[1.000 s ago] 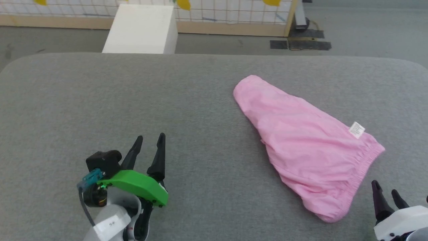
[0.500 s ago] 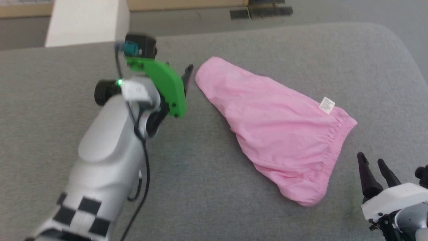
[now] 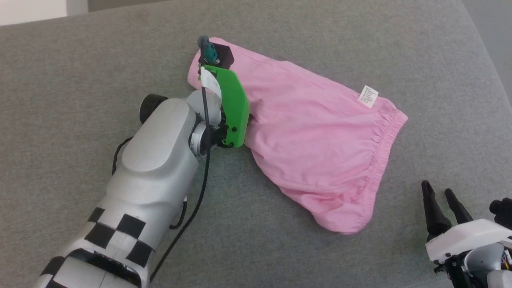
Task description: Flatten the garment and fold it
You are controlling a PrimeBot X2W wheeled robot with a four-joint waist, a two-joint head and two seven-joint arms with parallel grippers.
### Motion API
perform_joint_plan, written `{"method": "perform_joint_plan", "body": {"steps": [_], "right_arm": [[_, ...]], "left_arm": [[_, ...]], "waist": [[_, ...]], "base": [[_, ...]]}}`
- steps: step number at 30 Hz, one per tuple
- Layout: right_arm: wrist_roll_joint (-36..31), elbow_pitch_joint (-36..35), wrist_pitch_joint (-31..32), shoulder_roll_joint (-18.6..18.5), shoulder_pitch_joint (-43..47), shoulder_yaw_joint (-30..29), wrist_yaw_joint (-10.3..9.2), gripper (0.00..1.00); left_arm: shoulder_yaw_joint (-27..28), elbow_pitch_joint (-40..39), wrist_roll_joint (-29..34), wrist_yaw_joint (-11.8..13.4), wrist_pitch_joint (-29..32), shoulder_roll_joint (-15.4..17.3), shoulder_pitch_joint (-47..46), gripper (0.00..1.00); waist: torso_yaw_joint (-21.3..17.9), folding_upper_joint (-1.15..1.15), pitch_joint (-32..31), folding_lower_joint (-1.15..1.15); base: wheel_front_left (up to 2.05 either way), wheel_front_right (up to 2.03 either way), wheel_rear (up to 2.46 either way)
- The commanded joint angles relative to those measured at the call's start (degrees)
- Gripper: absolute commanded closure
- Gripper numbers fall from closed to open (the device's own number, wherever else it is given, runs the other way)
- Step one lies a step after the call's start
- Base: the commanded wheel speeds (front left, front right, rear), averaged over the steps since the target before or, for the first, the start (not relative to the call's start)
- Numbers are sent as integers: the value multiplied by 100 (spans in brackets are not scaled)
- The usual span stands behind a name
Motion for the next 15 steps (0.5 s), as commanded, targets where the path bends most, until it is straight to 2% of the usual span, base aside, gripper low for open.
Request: {"method": "perform_joint_plan", "body": {"steps": [1, 2, 7, 11, 14, 15], "right_arm": [[26, 11, -56, -1, -141, 5, -8, 0], [8, 17, -58, -1, -162, 19, -8, 0], [-75, 61, -52, -1, -177, 22, -8, 0], [-196, 81, 33, -1, -112, -10, -8, 0], [-298, 47, 121, -1, -49, -64, -8, 0], [-381, -6, 243, -1, 18, -74, -8, 0]], "left_arm": [[-118, 160, 35, -48, 88, 3, 232, 63], [-148, 168, 58, -63, 66, 18, 243, 100], [82, 120, -115, -76, -417, 10, 256, 100], [581, -110, -497, -101, -1015, 54, 303, 100], [910, -467, -734, -132, -1396, 163, 473, 100], [1171, -1033, -921, -108, -1630, 334, 842, 100]], "waist": [[-32, 41, 74, 0], [-9, 41, 67, 0], [189, 41, -124, 0], [463, 41, -488, 0], [765, 41, -802, 0], [1099, 41, -1128, 0]], "base": [[0, 0, 0], [0, 0, 0], [0, 0, 0], [0, 0, 0], [0, 0, 0], [0, 0, 0]]}}
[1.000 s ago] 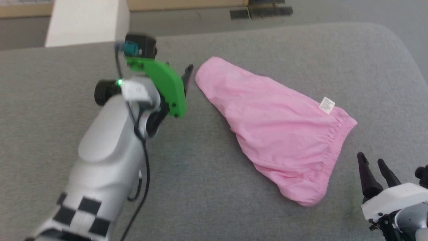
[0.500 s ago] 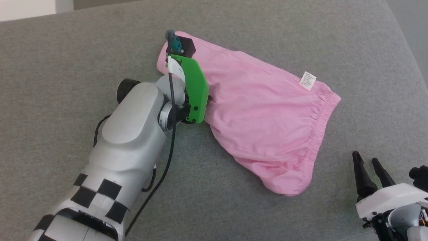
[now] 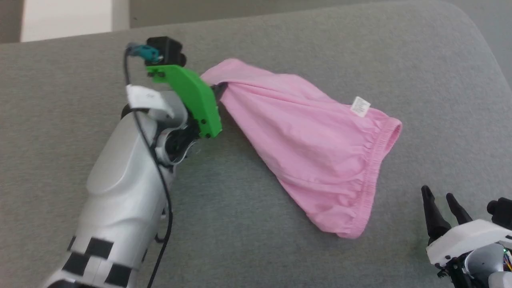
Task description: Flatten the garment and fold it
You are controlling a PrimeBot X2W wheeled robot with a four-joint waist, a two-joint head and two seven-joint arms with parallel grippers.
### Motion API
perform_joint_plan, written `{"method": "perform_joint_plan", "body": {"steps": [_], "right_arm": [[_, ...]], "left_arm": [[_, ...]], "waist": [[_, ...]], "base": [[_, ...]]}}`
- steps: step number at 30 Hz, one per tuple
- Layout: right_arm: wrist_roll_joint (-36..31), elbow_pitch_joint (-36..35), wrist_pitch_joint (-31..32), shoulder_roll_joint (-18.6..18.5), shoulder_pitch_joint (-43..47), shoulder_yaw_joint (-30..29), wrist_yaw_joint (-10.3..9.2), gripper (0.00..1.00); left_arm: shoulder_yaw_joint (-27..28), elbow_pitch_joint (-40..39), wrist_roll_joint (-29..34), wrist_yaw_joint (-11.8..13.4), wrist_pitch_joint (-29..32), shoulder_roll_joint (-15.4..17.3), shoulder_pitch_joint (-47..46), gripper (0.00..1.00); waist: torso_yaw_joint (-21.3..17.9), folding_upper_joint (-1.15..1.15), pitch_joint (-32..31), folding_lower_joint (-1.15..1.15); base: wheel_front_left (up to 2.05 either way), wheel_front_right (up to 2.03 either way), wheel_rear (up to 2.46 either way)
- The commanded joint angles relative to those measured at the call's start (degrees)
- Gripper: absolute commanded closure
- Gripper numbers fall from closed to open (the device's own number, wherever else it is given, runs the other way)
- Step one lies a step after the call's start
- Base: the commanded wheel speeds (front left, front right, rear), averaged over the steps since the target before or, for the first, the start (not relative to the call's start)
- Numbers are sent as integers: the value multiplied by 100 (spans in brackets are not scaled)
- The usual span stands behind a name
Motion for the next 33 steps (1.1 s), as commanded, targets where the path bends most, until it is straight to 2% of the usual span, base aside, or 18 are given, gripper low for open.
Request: {"method": "perform_joint_plan", "body": {"steps": [1, 5, 11, 14, 16, 17, 18, 19, 23, 26, 30, 33], "right_arm": [[-48, -47, 51, 2, 59, 2, -8, 0], [-66, -92, 172, 2, 167, 24, -8, 0], [-45, -136, 287, 2, 286, 126, -8, 0], [2, -135, 304, 2, 307, 173, -8, 0], [15, -118, 305, 2, 328, 180, -8, 0], [18, -108, 311, 2, 333, 197, -8, 0], [11, -97, 320, 2, 341, 213, -8, 0], [9, -90, 323, 2, 347, 221, -8, 0], [-20, -100, 349, 2, 372, 223, -8, 0], [-71, -179, 410, 2, 353, 248, -8, 0], [-172, -395, 660, 2, 147, 486, -8, 0], [-334, -523, 1124, 2, -158, 800, -8, 0]], "left_arm": [[94, -230, -109, 37, -61, 129, 289, 100], [264, -1264, -142, 386, -99, 398, 1156, 100], [299, -2668, -117, 1175, 227, 744, 2990, 100], [329, -2901, -397, 1472, 350, 617, 3931, 100], [380, -2821, -603, 1547, 318, 474, 4337, 100], [391, -2751, -659, 1560, 306, 437, 4461, 100], [456, -2711, -805, 1543, 248, 325, 4565, 30], [505, -2699, -869, 1525, 174, 267, 4613, 0], [768, -2862, -1035, 1366, -201, 153, 4595, 0], [1312, -3183, -1352, 1068, -847, -15, 4481, 0], [1577, -3281, -574, 654, -2018, 366, 4352, 0], [1449, -3147, 285, 494, -2851, 620, 4308, 0]], "waist": [[742, 41, -726, 0], [1214, 41, -1101, 0], [1678, 41, -1399, 0], [1779, 41, -1444, 0], [1833, 41, -1468, 0], [1839, 41, -1477, 0], [1844, 41, -1488, 0], [1847, 41, -1497, 0], [1846, 41, -1540, 0], [1844, 41, -1532, 0], [1827, 41, -1431, 0], [1829, 41, -1309, 0]], "base": [[0, 0, 0], [0, 0, 0], [0, 0, 0], [0, 0, 0], [0, 0, 0], [0, 0, 0], [0, 0, 0], [0, 0, 0], [0, 0, 0], [0, 0, 0], [0, 0, 0], [0, 0, 0]]}}
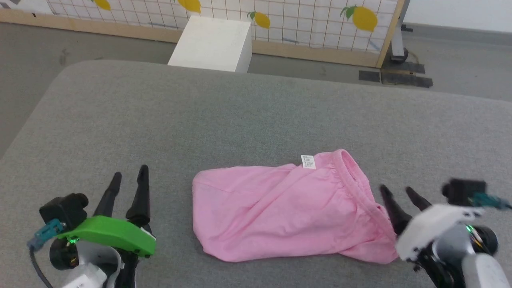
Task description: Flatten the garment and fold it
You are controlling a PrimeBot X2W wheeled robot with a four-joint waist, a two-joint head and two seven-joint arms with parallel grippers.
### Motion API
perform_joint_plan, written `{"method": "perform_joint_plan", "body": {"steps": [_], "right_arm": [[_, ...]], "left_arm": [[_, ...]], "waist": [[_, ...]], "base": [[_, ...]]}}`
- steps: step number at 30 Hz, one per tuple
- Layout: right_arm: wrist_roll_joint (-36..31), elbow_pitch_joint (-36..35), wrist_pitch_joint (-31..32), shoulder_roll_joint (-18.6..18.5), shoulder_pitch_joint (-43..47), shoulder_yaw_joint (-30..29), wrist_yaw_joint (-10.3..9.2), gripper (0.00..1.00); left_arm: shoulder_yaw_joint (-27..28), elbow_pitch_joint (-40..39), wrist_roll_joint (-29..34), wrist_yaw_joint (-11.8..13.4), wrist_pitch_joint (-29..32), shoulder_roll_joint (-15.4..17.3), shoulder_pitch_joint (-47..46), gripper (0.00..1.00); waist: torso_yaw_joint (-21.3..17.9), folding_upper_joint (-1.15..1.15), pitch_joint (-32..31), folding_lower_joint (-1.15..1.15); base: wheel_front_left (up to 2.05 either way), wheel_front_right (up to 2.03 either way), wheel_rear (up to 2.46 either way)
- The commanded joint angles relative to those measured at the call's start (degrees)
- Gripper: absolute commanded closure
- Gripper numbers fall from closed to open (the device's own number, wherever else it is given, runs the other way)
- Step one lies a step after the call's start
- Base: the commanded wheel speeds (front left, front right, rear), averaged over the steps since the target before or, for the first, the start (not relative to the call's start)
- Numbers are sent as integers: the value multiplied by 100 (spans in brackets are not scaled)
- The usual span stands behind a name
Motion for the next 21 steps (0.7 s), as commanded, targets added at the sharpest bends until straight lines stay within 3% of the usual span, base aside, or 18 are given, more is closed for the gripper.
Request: {"method": "perform_joint_plan", "body": {"steps": [1, 6, 12, 17, 18, 19, 20, 21], "right_arm": [[-111, -67, 251, 1, -279, 175, -8, 0], [-603, 214, 1229, 1, -1104, 661, -8, 0], [-1334, 964, 1950, 1, -1953, 989, -8, 0], [-1313, 1371, 2092, 1, -2311, 1191, -8, 0], [-1323, 1439, 2117, 1, -2354, 1244, -8, 14], [-1277, 1474, 2111, 1, -2380, 1255, -8, 57], [-1223, 1488, 2069, 1, -2414, 1259, -8, 86], [-1233, 1482, 2018, 1, -2448, 1253, -8, 100]], "left_arm": [[-87, 112, 317, -30, -298, 32, -74, 0], [-263, 419, 840, 20, -1060, -111, -132, 0], [-307, 670, 875, 4, -1216, -263, -352, 0], [-324, 800, 815, -71, -1267, -355, -539, 0], [-337, 830, 816, -84, -1274, -365, -567, 0], [-344, 850, 817, -94, -1280, -372, -587, 0], [-341, 873, 794, -115, -1290, -389, -610, 0], [-345, 897, 783, -128, -1293, -396, -624, 0]], "waist": [[-6, 41, 130, 0], [63, 41, 417, 0], [208, 41, 861, 0], [305, 41, 1062, 0], [316, 41, 1077, 0], [324, 41, 1087, 0], [330, 41, 1094, 0], [334, 41, 1095, 0]], "base": [[0, 0, 0], [0, 0, 0], [0, 0, 0], [0, 0, 0], [0, 0, 0], [0, 0, 0], [0, 0, 0], [0, 0, 0]]}}
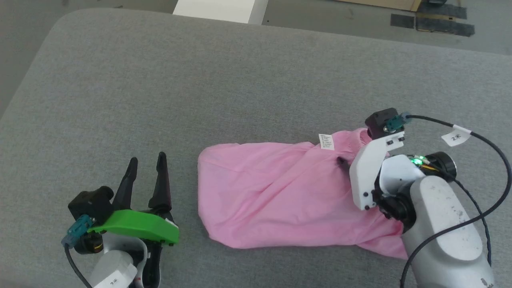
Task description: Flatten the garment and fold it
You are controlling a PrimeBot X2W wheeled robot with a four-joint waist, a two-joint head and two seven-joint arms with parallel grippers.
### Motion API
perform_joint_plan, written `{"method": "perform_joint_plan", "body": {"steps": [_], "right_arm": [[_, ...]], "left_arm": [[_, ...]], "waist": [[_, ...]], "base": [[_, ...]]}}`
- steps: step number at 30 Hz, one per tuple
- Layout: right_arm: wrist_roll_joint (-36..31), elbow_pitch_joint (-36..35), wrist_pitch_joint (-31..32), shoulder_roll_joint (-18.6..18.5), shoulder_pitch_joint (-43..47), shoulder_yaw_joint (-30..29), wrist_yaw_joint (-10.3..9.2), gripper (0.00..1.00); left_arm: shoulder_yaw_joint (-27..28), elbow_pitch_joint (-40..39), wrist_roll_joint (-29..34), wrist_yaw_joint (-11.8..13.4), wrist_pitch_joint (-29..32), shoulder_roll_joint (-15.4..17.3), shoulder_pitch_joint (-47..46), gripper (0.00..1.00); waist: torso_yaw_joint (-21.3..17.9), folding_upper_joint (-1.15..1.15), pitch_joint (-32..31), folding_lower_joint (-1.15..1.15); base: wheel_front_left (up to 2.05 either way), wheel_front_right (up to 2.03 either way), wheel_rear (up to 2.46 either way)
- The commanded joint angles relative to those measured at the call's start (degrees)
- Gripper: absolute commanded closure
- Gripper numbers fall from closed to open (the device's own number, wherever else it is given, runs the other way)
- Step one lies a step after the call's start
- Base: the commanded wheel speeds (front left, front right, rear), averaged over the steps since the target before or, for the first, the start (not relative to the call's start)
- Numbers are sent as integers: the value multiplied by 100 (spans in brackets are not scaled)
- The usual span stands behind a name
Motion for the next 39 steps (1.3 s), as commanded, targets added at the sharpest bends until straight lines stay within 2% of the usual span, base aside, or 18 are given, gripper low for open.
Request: {"method": "perform_joint_plan", "body": {"steps": [1, 4, 7, 11, 14, 15, 16, 22, 29, 33, 35, 39], "right_arm": [[28, -14, -97, -7, -140, -66, -8, 100], [11, -128, -302, -7, -236, -505, -8, 100], [-192, -259, -435, -13, -308, -1269, -8, 100], [-543, -242, -387, -21, -314, -2167, -8, 100], [-700, -104, -319, -16, -281, -2549, -8, 100], [-734, -49, -336, -13, -277, -2625, -8, 73], [-722, -12, -371, -12, -279, -2663, -8, 0], [127, -194, -1189, -9, -129, -2736, -8, 0], [1270, -934, -1846, -8, 1105, -2500, -8, 0], [1615, -1315, -1996, -8, 1632, -2458, -8, 0], [1680, -1457, -1988, -8, 1762, -2445, -8, 0], [1695, -1721, -1951, -8, 1819, -2392, -8, 0]], "left_arm": [[-1, 43, -44, -35, -41, -19, -102, 0], [-38, 94, -54, -67, -44, -37, -148, 0], [-63, 137, -64, -72, -32, -40, -173, 0], [-86, 191, -115, -77, 33, -49, -195, 0], [-96, 248, -161, -74, 81, -60, -194, 0], [-97, 274, -173, -74, 94, -59, -194, 0], [-100, 297, -189, -75, 113, -58, -193, 0], [-137, 410, -239, -94, 211, -32, -220, 0], [-232, 361, -355, -19, 654, -33, -275, 0], [-465, 383, -381, 76, 1340, -63, -608, 0], [-673, 563, -331, 209, 1937, -71, -870, 0], [-1187, 1007, -132, 257, 3015, -91, -1567, 0]], "waist": [[48, 41, 42, 0], [55, 41, 34, 0], [47, 41, 16, 0], [29, 41, 14, 0], [-10, 41, 20, 0], [-26, 41, 14, 0], [-39, 41, 9, 0], [-69, 41, -182, 0], [-194, 41, -535, 0], [-400, 41, -552, 0], [-539, 41, -516, 0], [-825, 41, -376, 0]], "base": [[0, 0, 0], [0, 0, 0], [0, 0, 0], [0, 0, 0], [0, 0, 0], [0, 0, 0], [0, 0, 0], [0, 0, 0], [0, 0, 0], [0, 0, 0], [0, 0, 0], [0, 0, 0]]}}
